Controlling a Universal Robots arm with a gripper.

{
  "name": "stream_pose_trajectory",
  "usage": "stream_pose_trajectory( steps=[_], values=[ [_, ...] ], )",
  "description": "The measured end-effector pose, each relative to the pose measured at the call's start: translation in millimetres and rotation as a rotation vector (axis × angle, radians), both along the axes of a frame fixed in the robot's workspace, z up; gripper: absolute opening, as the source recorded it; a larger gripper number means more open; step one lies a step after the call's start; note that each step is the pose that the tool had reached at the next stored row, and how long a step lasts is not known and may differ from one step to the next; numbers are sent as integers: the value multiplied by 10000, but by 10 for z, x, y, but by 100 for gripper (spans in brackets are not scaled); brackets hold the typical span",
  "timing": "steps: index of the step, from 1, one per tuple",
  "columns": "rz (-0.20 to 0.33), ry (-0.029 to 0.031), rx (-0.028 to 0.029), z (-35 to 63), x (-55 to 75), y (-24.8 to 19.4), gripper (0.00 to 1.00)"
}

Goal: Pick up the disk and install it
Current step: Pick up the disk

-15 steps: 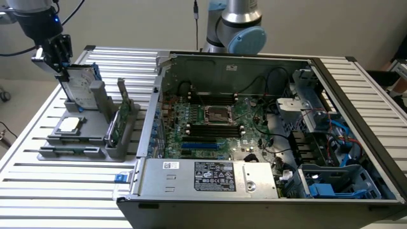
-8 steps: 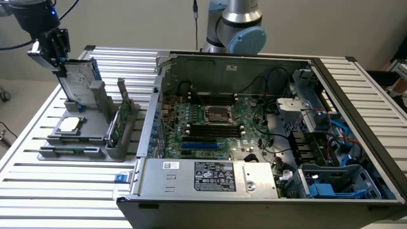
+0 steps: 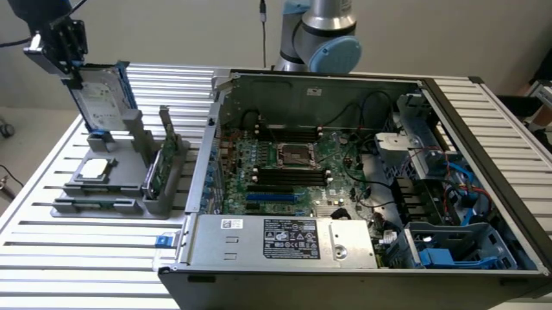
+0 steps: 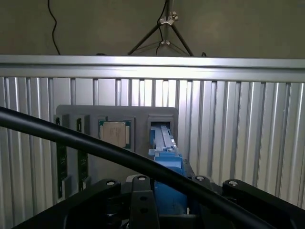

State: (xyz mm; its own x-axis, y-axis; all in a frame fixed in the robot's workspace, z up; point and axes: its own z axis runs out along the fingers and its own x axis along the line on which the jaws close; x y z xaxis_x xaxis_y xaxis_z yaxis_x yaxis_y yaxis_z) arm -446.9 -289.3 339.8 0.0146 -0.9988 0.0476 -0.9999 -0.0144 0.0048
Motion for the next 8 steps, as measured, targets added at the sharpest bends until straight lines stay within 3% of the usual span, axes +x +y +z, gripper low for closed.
stream_pose_trajectory(
  steps=[8],
  values=[
    [0, 0, 0, 365, 0, 0, 33]
  ],
)
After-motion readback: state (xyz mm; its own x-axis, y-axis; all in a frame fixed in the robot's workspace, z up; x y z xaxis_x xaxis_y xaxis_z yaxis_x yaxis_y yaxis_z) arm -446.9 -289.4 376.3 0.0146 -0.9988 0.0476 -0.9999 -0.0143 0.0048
